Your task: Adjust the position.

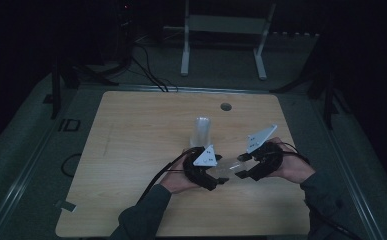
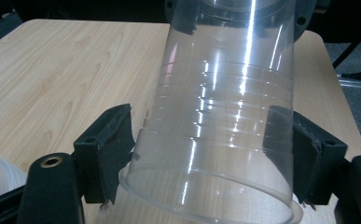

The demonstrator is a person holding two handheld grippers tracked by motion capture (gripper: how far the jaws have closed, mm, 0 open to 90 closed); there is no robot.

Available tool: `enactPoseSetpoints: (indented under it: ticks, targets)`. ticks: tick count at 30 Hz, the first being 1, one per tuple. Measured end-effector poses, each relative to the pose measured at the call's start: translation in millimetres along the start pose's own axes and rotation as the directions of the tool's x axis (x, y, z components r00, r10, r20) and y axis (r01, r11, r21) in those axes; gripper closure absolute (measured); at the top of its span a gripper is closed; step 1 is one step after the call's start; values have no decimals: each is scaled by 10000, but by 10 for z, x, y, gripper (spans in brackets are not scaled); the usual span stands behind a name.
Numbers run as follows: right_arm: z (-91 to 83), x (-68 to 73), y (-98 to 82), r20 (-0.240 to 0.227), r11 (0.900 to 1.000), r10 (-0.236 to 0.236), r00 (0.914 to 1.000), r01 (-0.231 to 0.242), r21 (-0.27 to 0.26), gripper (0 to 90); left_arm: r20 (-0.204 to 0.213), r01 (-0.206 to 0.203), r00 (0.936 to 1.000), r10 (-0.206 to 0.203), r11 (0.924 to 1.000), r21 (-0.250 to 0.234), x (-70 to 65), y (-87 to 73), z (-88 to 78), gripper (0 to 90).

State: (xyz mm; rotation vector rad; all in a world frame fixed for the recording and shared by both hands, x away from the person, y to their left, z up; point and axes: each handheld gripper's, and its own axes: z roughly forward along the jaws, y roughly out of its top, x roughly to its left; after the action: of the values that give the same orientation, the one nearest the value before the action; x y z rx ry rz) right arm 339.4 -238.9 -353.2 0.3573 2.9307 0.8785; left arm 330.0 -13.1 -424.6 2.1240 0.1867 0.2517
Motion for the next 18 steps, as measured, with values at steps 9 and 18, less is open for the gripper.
enactPoseSetpoints:
  ticks: [9, 18]
  targets:
    - [11, 45, 57, 456, 9955, -476, 9978, 437, 843, 334, -172, -332, 9993, 342, 9979, 556, -14, 8, 19, 252]
    - [48, 119, 175, 747, 9718, -1296, 9887, 1117, 2076, 326, -320, -868, 9954, 908, 9901, 1102, -65, 32, 67, 253]
